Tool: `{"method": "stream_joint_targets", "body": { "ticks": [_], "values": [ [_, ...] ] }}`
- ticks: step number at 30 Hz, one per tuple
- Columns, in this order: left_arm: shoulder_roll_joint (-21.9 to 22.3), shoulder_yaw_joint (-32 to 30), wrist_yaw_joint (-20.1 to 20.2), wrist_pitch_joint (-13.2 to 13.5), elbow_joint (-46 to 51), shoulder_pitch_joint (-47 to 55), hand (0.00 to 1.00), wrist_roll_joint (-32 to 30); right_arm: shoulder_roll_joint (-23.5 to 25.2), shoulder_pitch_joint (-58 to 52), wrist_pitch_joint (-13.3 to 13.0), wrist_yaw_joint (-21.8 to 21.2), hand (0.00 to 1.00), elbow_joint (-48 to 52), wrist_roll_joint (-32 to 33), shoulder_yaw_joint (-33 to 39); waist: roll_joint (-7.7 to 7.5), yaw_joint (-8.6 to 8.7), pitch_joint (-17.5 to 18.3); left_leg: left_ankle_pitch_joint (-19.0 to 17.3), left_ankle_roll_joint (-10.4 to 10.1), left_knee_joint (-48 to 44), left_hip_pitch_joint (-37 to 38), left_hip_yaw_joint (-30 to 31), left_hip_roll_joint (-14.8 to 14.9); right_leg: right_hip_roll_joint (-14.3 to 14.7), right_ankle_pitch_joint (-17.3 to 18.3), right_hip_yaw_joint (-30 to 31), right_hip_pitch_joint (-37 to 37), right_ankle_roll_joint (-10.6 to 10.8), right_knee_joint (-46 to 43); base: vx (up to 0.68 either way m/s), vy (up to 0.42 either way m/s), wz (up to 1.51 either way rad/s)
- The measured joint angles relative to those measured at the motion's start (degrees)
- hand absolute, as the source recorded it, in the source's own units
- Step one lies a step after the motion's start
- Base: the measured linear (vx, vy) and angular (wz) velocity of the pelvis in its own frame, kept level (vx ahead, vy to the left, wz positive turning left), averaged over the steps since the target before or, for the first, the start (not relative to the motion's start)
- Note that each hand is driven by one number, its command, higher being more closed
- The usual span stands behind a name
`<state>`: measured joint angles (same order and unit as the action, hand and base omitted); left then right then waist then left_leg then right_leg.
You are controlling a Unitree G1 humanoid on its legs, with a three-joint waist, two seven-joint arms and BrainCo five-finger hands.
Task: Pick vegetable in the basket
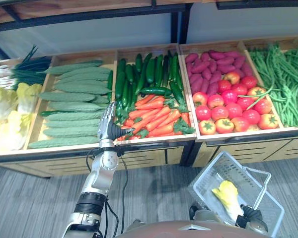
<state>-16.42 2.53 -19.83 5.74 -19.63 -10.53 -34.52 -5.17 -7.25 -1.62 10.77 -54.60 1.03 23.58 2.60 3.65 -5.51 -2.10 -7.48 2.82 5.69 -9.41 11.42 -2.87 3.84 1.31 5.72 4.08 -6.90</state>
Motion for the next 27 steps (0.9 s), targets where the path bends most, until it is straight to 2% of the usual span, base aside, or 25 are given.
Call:
{"method": "stream_joint_targets", "body": {
  "ticks": [4,10,11,15,16,19,23,27],
  "values": [
    [-4.71,2.28,0.00,-0.43,-6.26,-6.14,0.00,-0.53,0.03,1.39,-0.13,-0.13,1.00,0.38,-0.07,-2.12,-1.59,0.30,-2.47,-0.09,-0.13,-0.09,-4.41,-2.62,-1.52,-1.31,-5.24,1.74,3.06,0.99,5.60,-0.10,0.077,-0.21],
    [-7.08,4.52,-0.05,-0.74,-13.45,-13.15,0.00,-2.87,0.05,3.29,-1.29,0.87,1.00,2.68,0.64,-2.75,-1.33,1.81,-7.57,-0.08,-0.08,-2.31,-9.17,-5.81,-2.32,-1.90,-9.33,4.97,7.75,1.27,8.38,-0.11,0.013,-0.32],
    [-7.33,4.51,-0.09,-1.69,-16.43,-16.12,0.00,-3.09,-0.05,3.36,-1.89,0.95,1.00,3.55,1.13,-3.44,-1.07,2.18,-9.09,-0.01,-0.13,-2.60,-9.94,-6.06,-2.21,-1.71,-10.15,5.64,8.51,1.24,8.99,-0.10,-0.043,-0.28],
    [-9.64,4.52,-0.61,-2.67,-21.07,-24.08,0.00,-3.12,0.34,4.26,-2.61,1.10,1.00,4.17,3.09,-4.31,-1.75,3.19,-12.88,0.28,-0.65,-2.91,-10.94,-8.37,-1.36,-0.96,-11.95,7.56,10.03,1.13,10.09,-0.05,-0.032,-0.28],
    [-9.97,4.67,-1.41,-2.76,-21.91,-26.18,1.00,-3.19,0.45,4.32,-3.15,1.13,1.00,4.30,3.57,-4.43,-1.96,3.28,-13.76,0.32,-0.70,-2.92,-11.32,-8.82,-1.33,-0.86,-12.27,8.05,10.60,1.21,10.30,-0.03,-0.021,-0.16],
    [-10.18,5.51,-2.42,-2.85,-22.87,-30.92,1.00,-3.31,0.70,4.29,-3.57,1.26,1.00,4.66,4.76,-4.57,-2.24,3.33,-14.96,0.53,-0.71,-2.95,-12.83,-9.21,-1.35,-0.91,-12.90,8.70,12.16,1.50,10.42,-0.01,-0.021,-0.06],
    [-11.72,7.63,-2.96,-2.59,-24.92,-37.68,1.00,-6.92,0.75,4.22,-4.52,1.22,1.00,7.20,6.86,-6.36,-2.78,3.01,-16.24,0.52,-0.71,-2.91,-14.79,-10.00,-1.34,-1.29,-13.23,9.07,13.91,1.96,10.45,-0.01,-0.004,0.01],
    [-11.35,7.64,-0.24,-3.11,-26.44,-41.22,1.00,-7.79,0.75,4.20,-4.78,0.73,1.00,9.21,8.24,-8.56,-3.46,2.74,-16.73,0.62,-0.61,-2.46,-14.95,-10.63,-1.25,-1.22,-13.36,9.24,14.32,2.21,10.46,0.01,0.003,-0.03]
  ]
}}
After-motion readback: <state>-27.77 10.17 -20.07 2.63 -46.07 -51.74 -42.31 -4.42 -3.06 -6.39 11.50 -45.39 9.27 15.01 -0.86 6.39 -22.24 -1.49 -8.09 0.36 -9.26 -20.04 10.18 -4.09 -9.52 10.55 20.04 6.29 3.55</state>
